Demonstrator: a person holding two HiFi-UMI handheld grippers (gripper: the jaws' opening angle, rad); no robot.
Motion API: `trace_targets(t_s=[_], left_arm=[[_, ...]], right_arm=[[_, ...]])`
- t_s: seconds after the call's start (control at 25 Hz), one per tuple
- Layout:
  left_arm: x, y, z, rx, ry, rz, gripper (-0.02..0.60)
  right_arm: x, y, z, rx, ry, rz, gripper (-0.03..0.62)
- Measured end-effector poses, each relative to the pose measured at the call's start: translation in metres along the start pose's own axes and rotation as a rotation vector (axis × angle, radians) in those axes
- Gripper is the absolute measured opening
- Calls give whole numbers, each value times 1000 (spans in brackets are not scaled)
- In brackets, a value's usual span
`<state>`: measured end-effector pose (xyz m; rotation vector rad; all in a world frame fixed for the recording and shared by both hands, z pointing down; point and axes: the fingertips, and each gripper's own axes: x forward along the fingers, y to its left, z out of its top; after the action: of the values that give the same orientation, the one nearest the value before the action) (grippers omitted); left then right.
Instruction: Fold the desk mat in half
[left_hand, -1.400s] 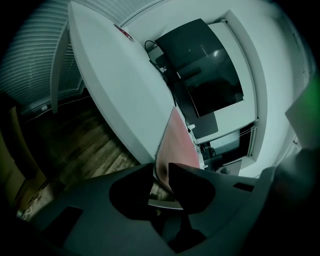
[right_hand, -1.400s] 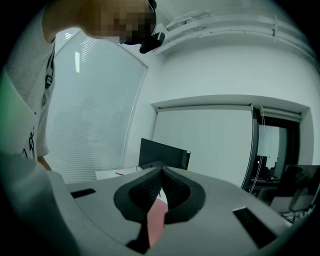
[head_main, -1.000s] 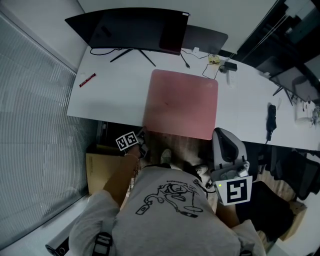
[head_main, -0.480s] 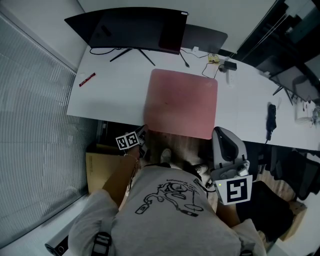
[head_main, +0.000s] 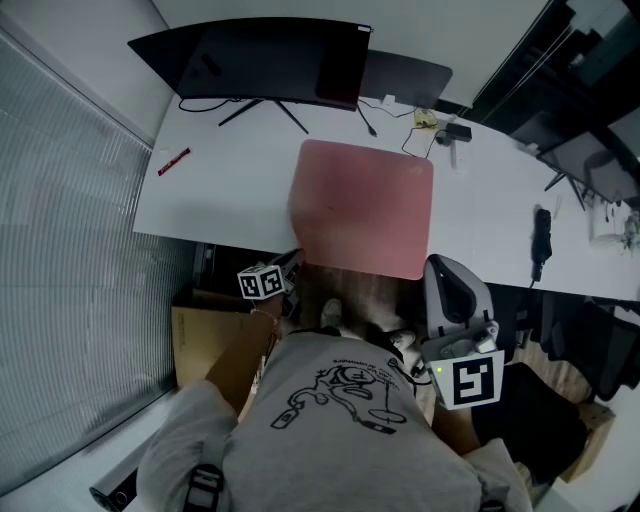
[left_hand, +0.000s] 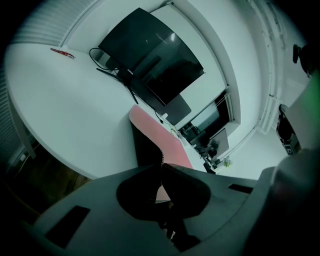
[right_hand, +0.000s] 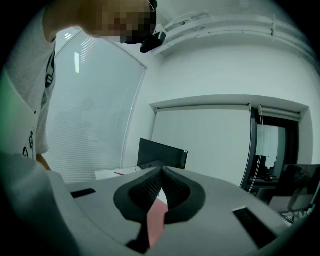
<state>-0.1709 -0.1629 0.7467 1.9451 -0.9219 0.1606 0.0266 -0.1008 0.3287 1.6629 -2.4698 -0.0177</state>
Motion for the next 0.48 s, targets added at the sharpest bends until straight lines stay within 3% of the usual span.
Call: trace_targets(t_s=[0.48], left_arm=[[18,-38,-3,116,58,-54,32]], right_arm=[[-11,-15,1,4,-4,-24,6]])
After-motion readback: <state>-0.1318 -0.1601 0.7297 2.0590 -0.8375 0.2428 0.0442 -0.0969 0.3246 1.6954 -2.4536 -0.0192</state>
